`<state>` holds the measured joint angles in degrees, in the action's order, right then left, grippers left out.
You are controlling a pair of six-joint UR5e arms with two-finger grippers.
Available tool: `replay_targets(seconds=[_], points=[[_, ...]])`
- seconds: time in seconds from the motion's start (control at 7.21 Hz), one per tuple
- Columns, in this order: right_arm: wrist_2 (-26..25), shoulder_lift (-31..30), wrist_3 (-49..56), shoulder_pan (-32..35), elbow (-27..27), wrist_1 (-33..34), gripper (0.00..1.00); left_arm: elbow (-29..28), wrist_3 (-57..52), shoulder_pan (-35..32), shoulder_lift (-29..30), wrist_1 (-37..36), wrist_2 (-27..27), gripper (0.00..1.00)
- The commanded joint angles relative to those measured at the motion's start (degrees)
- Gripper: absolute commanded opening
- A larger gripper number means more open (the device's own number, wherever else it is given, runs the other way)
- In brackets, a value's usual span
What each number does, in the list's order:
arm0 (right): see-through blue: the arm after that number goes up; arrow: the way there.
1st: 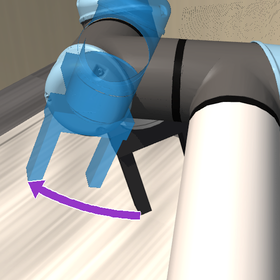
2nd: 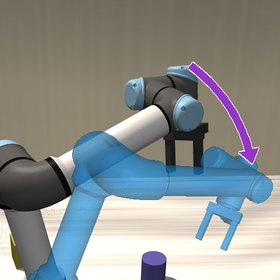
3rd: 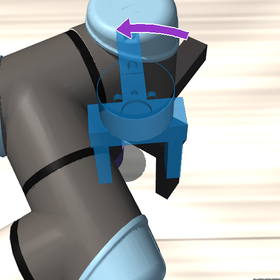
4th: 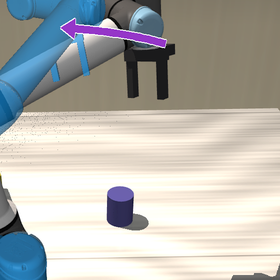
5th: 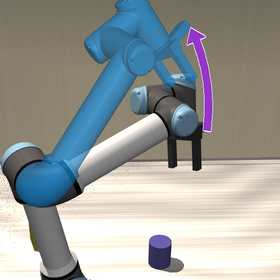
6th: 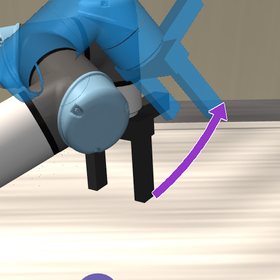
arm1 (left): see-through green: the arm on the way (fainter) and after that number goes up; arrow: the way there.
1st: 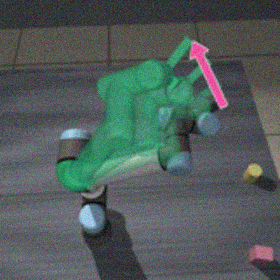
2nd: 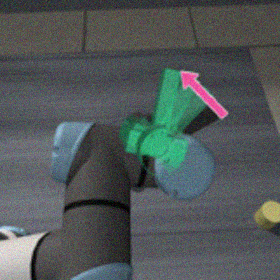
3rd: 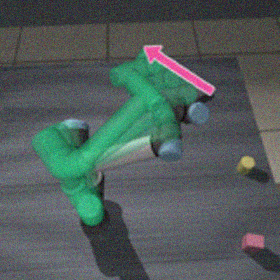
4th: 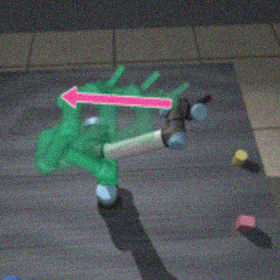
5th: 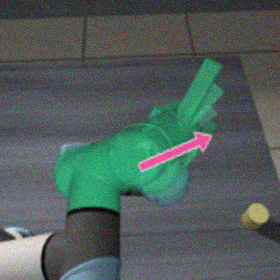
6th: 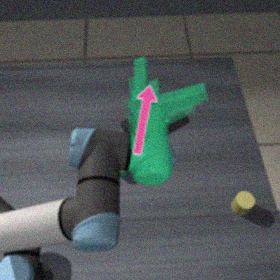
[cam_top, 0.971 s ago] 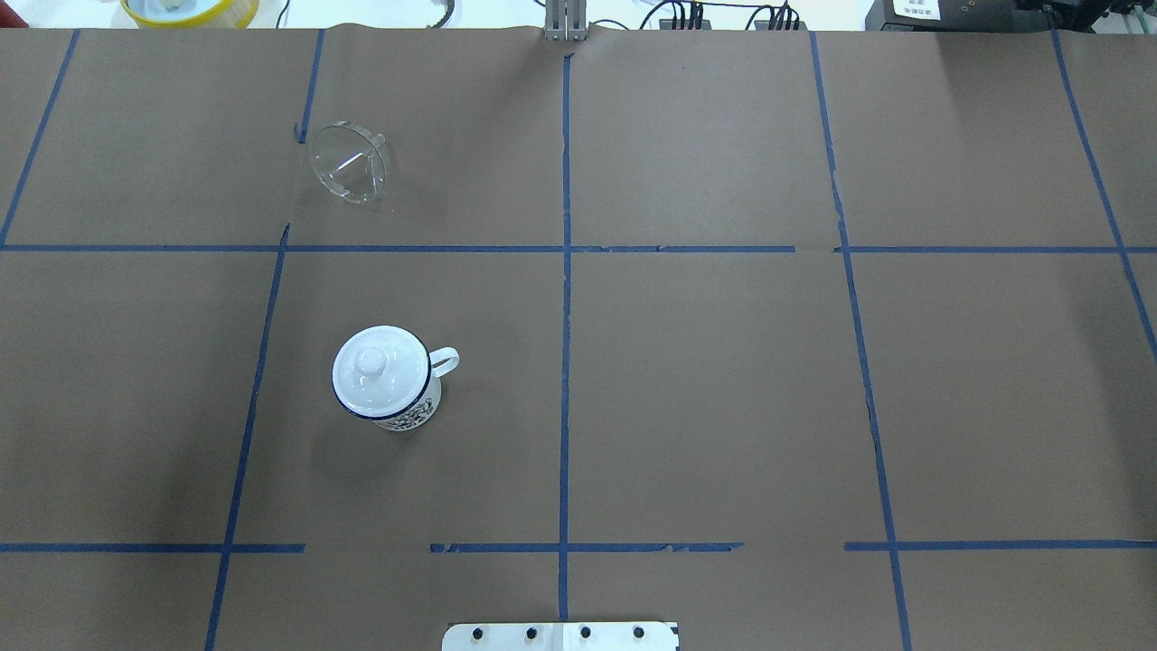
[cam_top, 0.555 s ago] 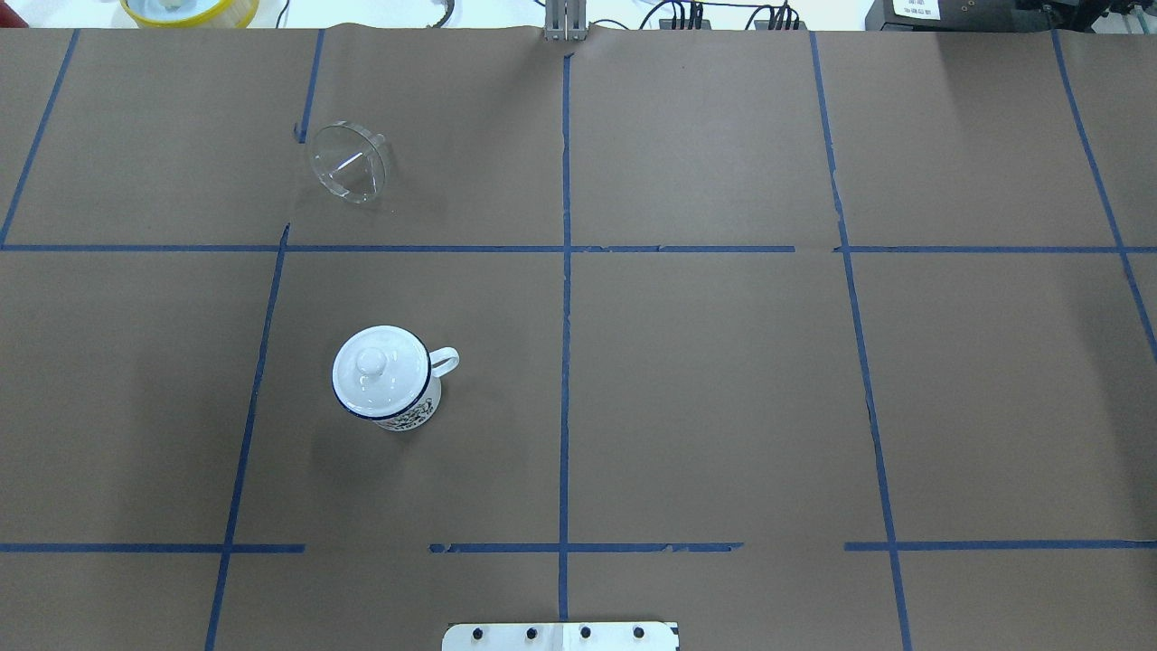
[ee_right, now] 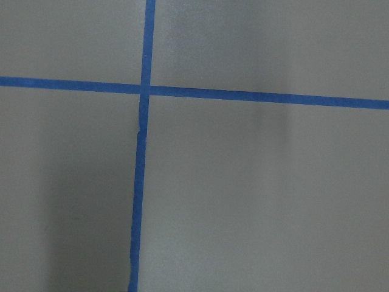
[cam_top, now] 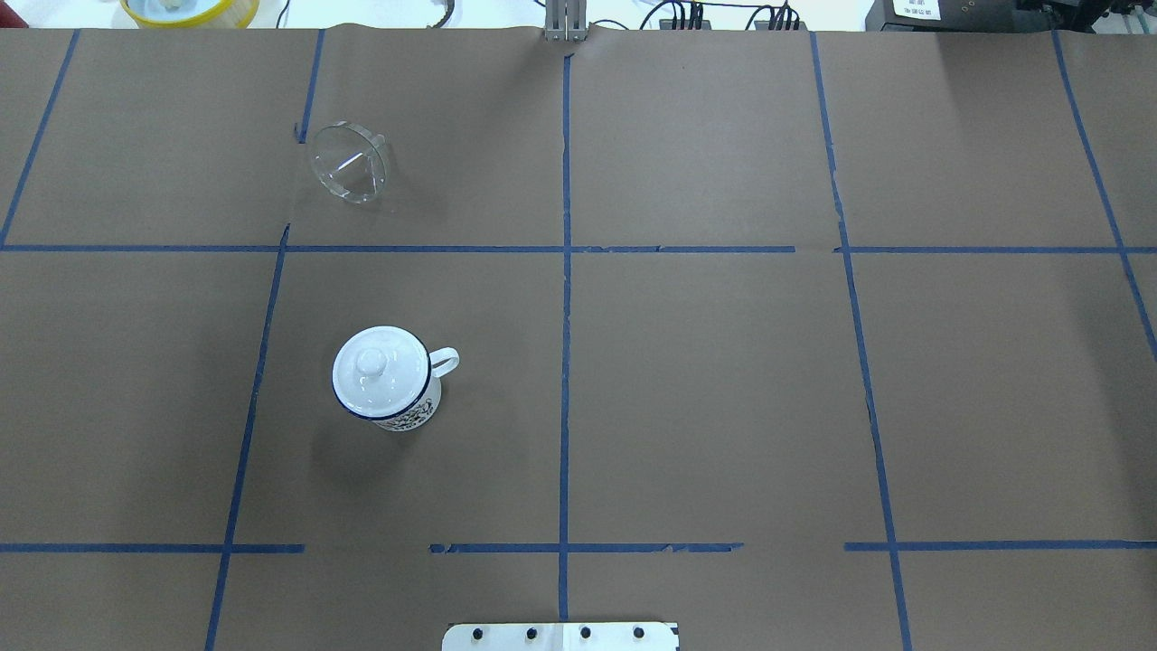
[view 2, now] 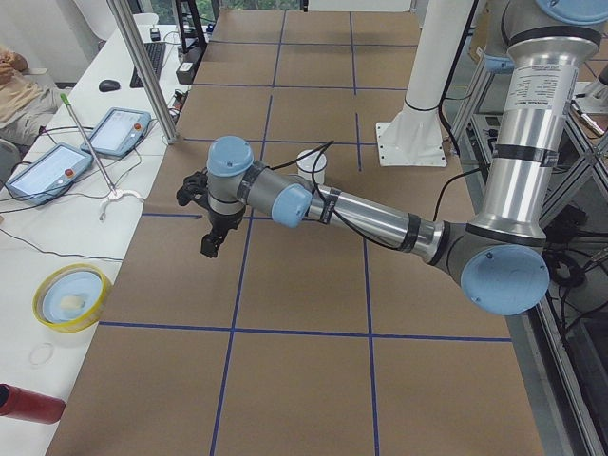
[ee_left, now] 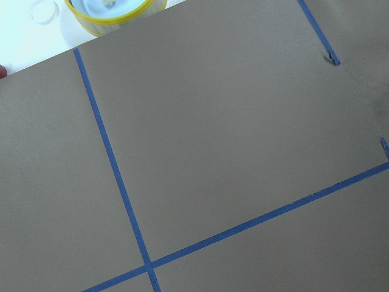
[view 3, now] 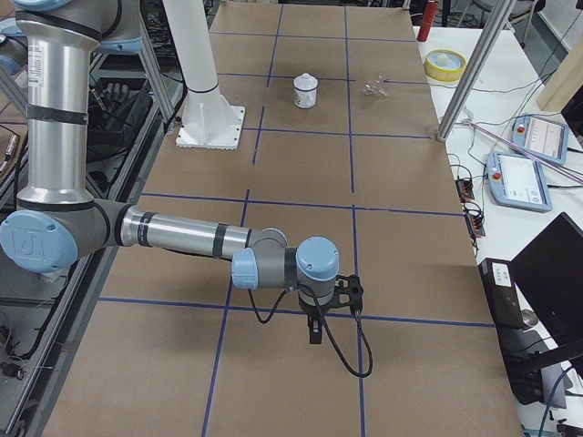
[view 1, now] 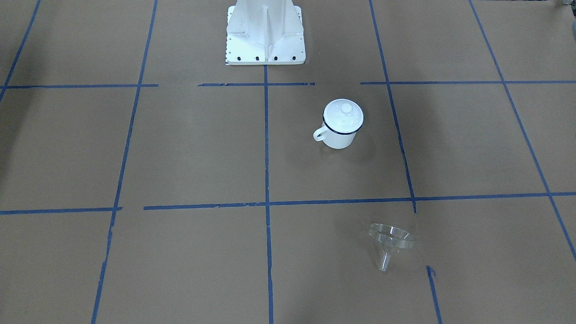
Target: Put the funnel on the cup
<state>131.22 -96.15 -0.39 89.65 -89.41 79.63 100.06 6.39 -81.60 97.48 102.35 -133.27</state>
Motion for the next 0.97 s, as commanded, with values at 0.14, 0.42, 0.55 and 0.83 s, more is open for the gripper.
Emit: replay_targets(seconds=[0.14,0.42,0.55,0.83], points=[[0.0,0.0,0.03,0.0,0.03,0.0,1.0,10.2,31.22,16.85,0.6,1.45,7.2,1.0],[0.0,0.0,0.03,0.0,-0.06,0.0,1.0,16.89,50.47,28.71,3.66,0.06,10.99,1.0],[0.0,0.0,0.03,0.0,0.03,0.0,1.0,18.92,56.57,33.91,5.51,-2.39,15.01,1.0],[0.0,0.0,0.03,0.0,-0.06,0.0,1.0,18.86,63.55,41.84,13.84,-14.39,22.67,1.0]])
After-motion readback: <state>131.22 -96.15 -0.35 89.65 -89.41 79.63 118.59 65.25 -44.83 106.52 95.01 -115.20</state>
